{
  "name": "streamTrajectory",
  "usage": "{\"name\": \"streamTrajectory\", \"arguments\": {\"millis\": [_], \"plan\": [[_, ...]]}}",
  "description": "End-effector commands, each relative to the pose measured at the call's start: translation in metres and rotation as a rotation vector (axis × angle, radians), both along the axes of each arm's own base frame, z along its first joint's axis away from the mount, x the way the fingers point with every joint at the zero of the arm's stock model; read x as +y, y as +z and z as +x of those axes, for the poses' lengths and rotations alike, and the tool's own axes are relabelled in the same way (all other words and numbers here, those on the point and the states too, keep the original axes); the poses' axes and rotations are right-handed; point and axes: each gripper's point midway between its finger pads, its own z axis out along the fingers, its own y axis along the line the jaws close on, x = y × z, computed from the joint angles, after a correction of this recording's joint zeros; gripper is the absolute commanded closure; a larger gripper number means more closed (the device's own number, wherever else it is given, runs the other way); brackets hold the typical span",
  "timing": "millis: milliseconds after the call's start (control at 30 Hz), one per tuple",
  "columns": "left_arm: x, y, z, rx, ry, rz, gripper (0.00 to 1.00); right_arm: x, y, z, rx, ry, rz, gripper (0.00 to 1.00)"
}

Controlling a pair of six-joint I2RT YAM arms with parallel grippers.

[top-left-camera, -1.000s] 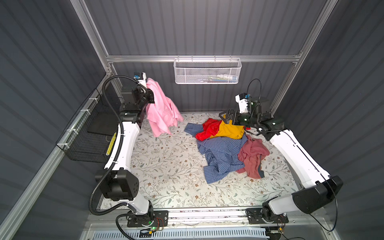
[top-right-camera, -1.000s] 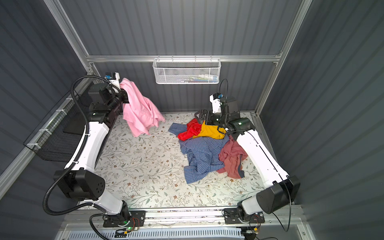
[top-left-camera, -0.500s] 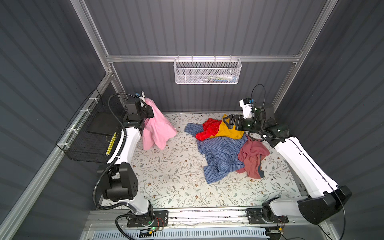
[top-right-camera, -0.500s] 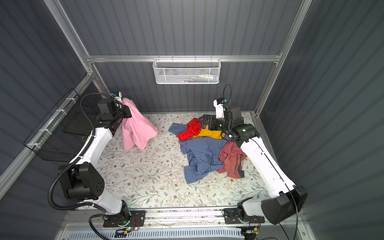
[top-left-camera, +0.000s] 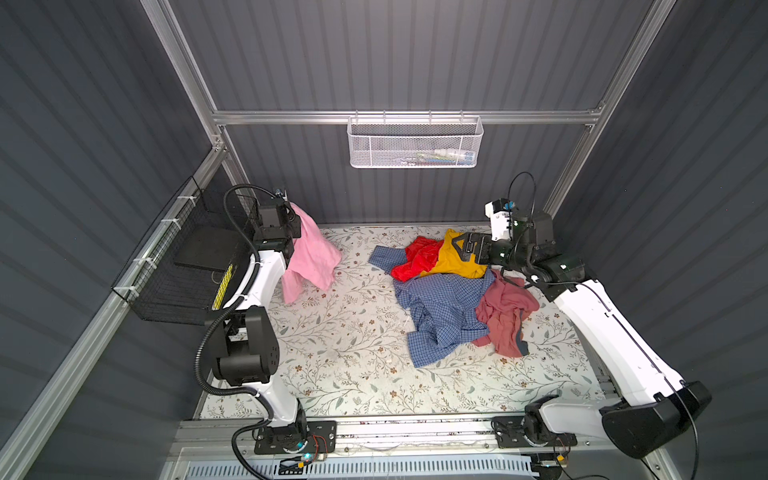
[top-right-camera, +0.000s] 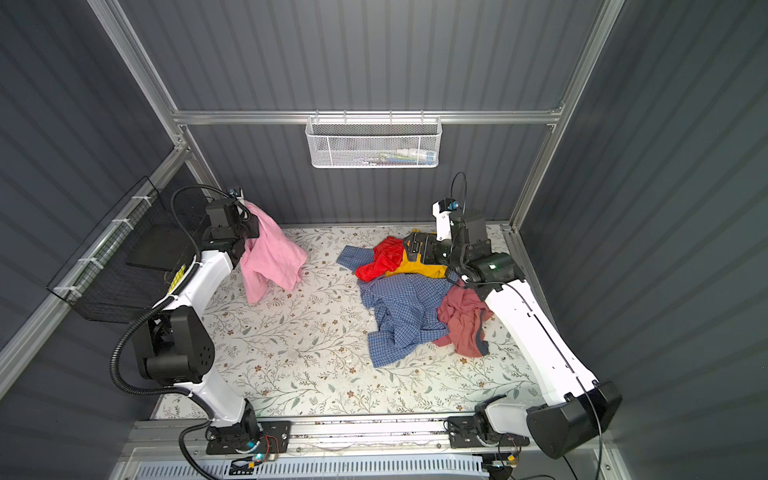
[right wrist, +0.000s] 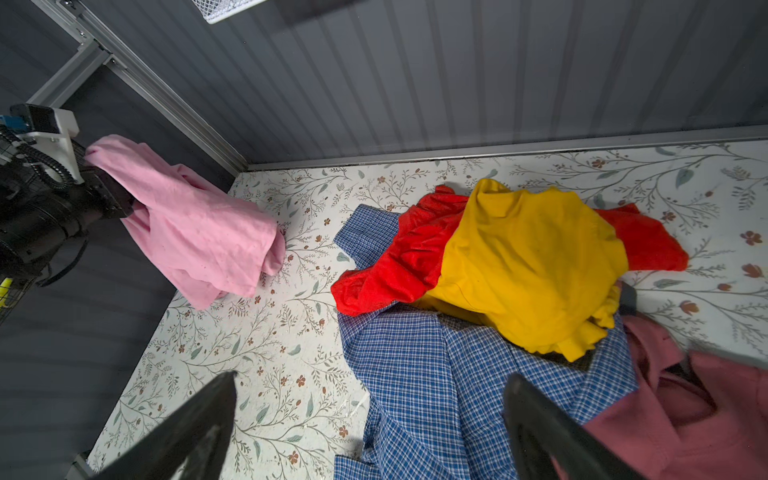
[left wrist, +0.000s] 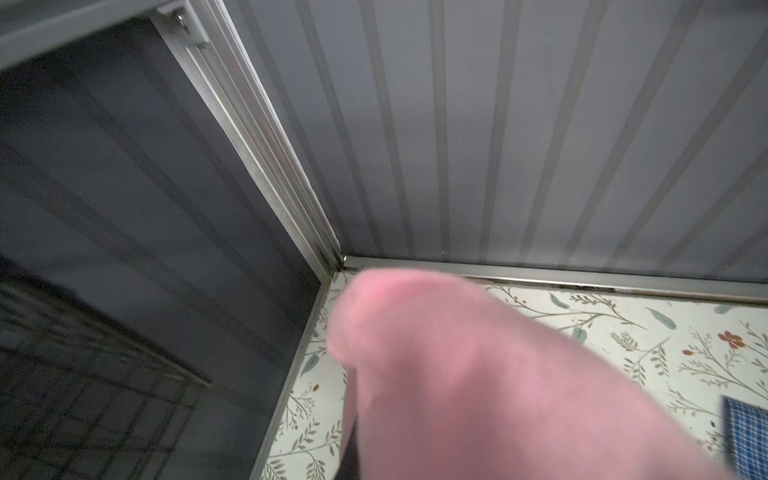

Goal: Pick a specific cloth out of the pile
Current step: 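Lower the pink shirt onto the table beside the pile with the left gripper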

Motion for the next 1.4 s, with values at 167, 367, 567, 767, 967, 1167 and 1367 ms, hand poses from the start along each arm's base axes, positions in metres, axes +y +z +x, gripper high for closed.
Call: {"name": "streamTrajectory", "arguments": {"millis": [167,367,567,767,967,1167,1367], "plan": [[-0.021,-0.008,0.01,0.018,-0.069,0.074,1.0,-0.009,-0.012,-0.004,0.023,-0.042,-0.028,0.01],[-0.066,-0.084,0.006,0.19,-0.105,0.167,1.0,-0.012,-0.008,-0.003,0.009,-0.054,-0.029,0.01],[-0.082,-0.155,0.003,0.353,-0.095,0.151,1.0,-0.017,-0.009,-0.009,0.001,-0.071,-0.034,0.01],[-0.082,-0.178,-0.002,0.421,-0.069,0.108,1.0,-0.02,-0.012,-0.012,0.003,-0.079,-0.034,0.01],[-0.094,-0.2,-0.012,0.494,-0.079,-0.022,0.94,-0.018,-0.014,-0.011,0.006,-0.072,-0.03,0.01],[-0.094,-0.217,-0.03,0.556,-0.028,-0.146,0.43,-0.018,-0.016,-0.011,0.01,-0.072,-0.036,0.01],[-0.062,-0.21,-0.041,0.559,0.093,-0.236,0.23,-0.02,-0.019,-0.012,0.012,-0.073,-0.05,0.01]]}}
